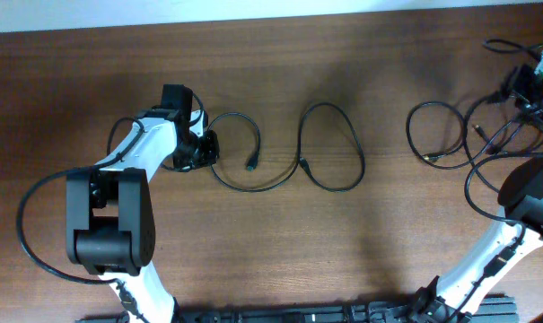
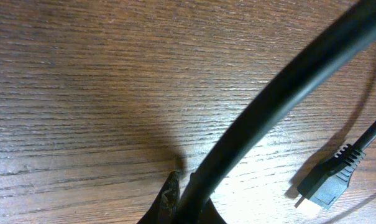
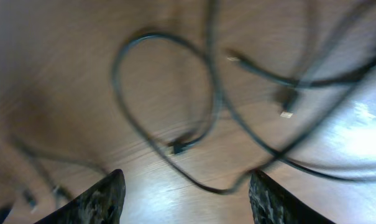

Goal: Untangle cables
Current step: 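Return the right gripper to center and grasp the remaining cable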

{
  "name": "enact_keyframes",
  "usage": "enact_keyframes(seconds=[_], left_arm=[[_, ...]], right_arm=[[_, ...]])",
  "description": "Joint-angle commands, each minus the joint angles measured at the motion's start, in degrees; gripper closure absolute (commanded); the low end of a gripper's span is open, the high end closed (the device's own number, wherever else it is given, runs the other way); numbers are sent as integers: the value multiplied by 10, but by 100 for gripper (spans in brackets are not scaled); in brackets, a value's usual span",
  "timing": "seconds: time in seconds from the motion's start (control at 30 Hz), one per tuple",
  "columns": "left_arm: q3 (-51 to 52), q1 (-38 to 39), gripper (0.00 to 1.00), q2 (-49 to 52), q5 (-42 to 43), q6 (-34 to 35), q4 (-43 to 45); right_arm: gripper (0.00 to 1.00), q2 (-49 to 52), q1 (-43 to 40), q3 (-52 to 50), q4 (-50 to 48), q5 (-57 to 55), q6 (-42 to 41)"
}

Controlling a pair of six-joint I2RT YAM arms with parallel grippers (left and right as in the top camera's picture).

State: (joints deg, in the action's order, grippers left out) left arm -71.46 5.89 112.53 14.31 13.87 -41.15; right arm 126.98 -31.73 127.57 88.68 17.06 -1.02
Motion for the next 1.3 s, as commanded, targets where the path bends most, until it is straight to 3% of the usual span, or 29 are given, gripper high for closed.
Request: enact_keyframes(seconds=[0.0,0.03,0.07,0.17,0.27,0.3,0.33,0.37,0.4,0.43,0.6,0.73,0.87,0.97,1.13,1.2,1.27], left_arm=[[5,1,98,4,-4,-9,-1],[5,1,98,4,-4,-9,-1],[5,1,98,4,-4,-9,-1],[5,1,98,4,-4,-9,-1],[5,1,98,4,-4,-9,-1],[5,1,98,4,-4,-9,-1],[5,1,98,4,-4,-9,-1],[5,1,98,4,-4,-9,-3],[5,1,98,4,-4,-9,-5],[5,1,99,4,-4,-10,-9],[5,1,98,4,-4,-9,-3],[5,1,98,4,-4,-9,-3],[5,1,98,4,-4,-9,-3],[5,1,99,4,-4,-9,-3],[5,1,100,4,5,-9,-3],[5,1,100,4,67,-17,7],[5,1,100,4,183,-82,45]], right_arm=[[46,-5,9,-3,11,35,37],[57,-5,11,-3,14,12,33],[62,-5,12,-3,15,-1,31],[67,-5,13,-13,10,-73,-12],[67,-5,13,-67,-17,-72,-12],[74,-5,13,-111,-38,-75,-12],[92,-5,12,-136,-47,-95,-14],[96,-5,4,-159,-45,-188,-100],[96,-5,-8,-165,-22,-283,-211],[96,-5,-21,-165,-7,-318,-268],[96,-5,-78,-165,-5,-290,-277],[94,-5,-64,-165,-39,-75,-49],[82,-6,-2,-165,-30,146,157],[80,-6,71,-165,-23,155,194],[67,-6,188,-165,-23,155,196],[62,-5,231,-165,-29,152,191],[60,-5,286,-169,-68,94,145]])
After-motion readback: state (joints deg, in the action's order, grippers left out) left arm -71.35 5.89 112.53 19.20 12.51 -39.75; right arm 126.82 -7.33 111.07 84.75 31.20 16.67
